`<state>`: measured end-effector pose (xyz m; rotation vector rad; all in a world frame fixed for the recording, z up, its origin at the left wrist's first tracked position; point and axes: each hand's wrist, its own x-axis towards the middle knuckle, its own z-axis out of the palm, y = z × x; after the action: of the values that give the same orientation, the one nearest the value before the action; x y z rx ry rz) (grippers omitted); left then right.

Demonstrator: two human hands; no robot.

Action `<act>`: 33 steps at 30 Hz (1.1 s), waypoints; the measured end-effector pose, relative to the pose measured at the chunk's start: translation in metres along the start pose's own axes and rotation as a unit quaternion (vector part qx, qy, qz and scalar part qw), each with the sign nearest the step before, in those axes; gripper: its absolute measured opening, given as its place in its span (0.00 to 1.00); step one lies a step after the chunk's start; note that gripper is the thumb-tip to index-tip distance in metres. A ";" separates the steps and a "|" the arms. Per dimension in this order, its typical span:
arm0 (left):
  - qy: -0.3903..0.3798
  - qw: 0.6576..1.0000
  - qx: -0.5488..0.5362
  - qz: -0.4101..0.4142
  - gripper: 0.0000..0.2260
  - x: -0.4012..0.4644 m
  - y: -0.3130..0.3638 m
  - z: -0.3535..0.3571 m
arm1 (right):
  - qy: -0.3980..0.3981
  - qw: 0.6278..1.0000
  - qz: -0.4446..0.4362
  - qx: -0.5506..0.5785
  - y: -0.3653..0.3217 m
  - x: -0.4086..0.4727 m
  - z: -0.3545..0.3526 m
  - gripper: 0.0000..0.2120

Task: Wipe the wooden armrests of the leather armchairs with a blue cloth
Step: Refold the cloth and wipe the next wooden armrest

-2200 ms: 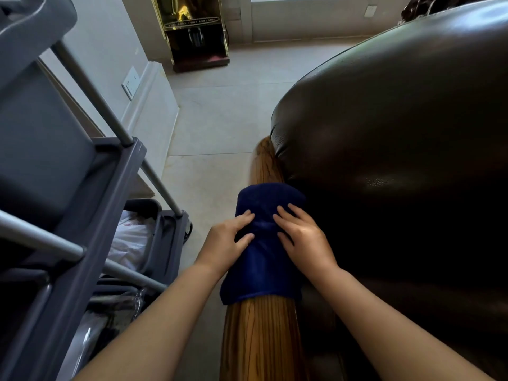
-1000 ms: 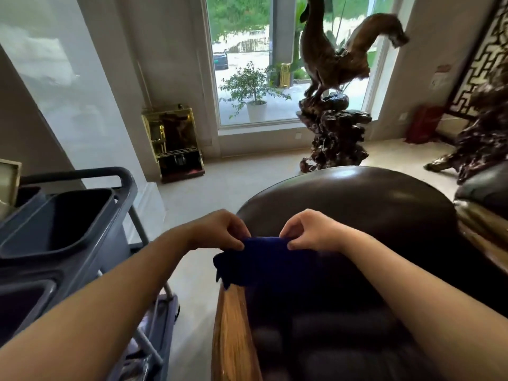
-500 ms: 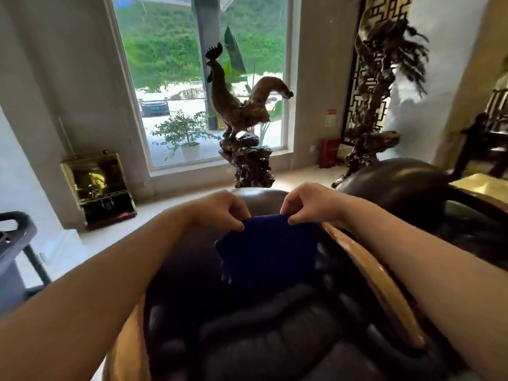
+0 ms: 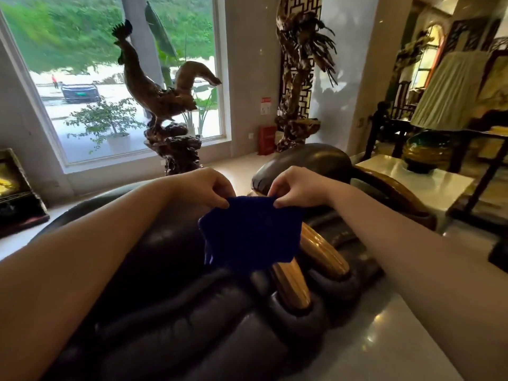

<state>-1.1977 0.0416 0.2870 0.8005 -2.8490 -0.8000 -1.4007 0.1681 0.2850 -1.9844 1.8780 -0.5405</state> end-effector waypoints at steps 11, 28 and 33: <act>-0.022 1.000 0.016 -0.010 0.08 0.181 -0.008 0.030 | -0.012 1.000 0.002 -0.003 0.167 0.085 -0.041 0.08; 0.110 0.978 -0.031 -0.173 0.08 0.361 -0.047 0.037 | -0.094 0.985 -0.142 0.003 0.335 0.275 -0.097 0.08; 0.113 0.962 -0.067 -0.239 0.08 0.392 -0.074 0.066 | -0.139 0.977 -0.163 0.012 0.378 0.313 -0.073 0.07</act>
<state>-1.5140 -0.1797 0.1672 1.4800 -2.3971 -0.8674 -1.7492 -0.1658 0.1682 -2.2346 1.3838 -0.3435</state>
